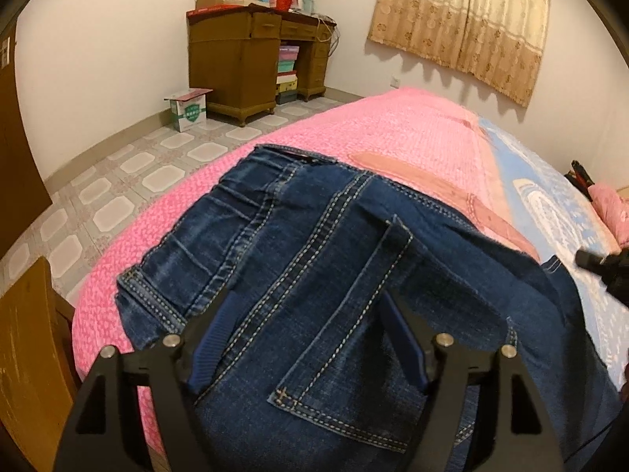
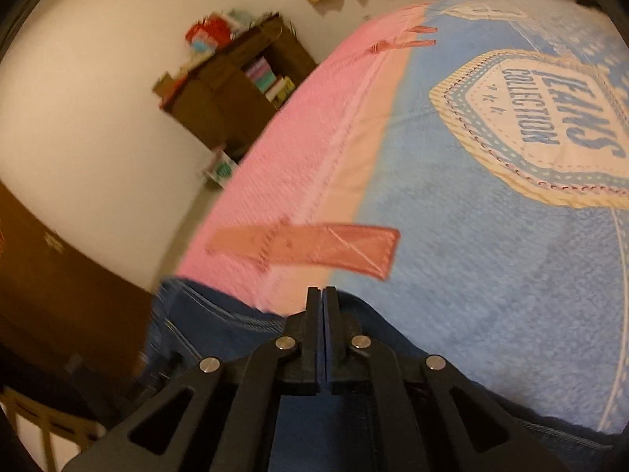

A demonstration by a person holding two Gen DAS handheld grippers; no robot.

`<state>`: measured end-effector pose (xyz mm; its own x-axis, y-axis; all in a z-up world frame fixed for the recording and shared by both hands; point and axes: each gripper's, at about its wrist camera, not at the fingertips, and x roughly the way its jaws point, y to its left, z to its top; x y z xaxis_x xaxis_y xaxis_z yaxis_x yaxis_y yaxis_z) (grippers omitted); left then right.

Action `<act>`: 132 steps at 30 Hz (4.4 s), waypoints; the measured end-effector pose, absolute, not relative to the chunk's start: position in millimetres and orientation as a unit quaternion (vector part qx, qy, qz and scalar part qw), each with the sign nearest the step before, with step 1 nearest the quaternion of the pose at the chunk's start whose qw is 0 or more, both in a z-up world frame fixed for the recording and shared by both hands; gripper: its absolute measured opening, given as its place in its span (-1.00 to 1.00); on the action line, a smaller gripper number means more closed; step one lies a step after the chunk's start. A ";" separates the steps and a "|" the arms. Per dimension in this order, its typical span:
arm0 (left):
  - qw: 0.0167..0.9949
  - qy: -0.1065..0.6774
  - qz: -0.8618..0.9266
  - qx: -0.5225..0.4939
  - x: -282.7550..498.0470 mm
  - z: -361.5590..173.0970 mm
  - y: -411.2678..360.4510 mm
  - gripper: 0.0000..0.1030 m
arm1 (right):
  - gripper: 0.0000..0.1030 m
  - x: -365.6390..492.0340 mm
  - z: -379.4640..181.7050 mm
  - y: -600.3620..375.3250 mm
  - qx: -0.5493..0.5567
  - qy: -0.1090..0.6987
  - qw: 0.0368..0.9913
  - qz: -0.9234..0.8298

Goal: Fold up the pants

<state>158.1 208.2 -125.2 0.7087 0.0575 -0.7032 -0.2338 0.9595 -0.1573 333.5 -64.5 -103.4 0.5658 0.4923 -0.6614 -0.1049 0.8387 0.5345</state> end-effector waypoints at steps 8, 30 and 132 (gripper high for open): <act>0.919 0.365 0.075 -0.131 153.3 -116.7 219.6 0.50 | -0.96 332.5 -118.2 -74.2 0.290 0.438 0.825 0.209; 0.922 0.365 0.084 -0.097 155.7 -123.9 205.7 0.58 | -0.79 344.2 -130.3 -24.1 0.149 0.497 0.831 0.199; 0.908 0.410 -0.060 0.055 87.1 -54.8 -33.9 1.00 | -0.84 -108.1 -187.2 -503.3 0.452 0.403 0.789 -0.103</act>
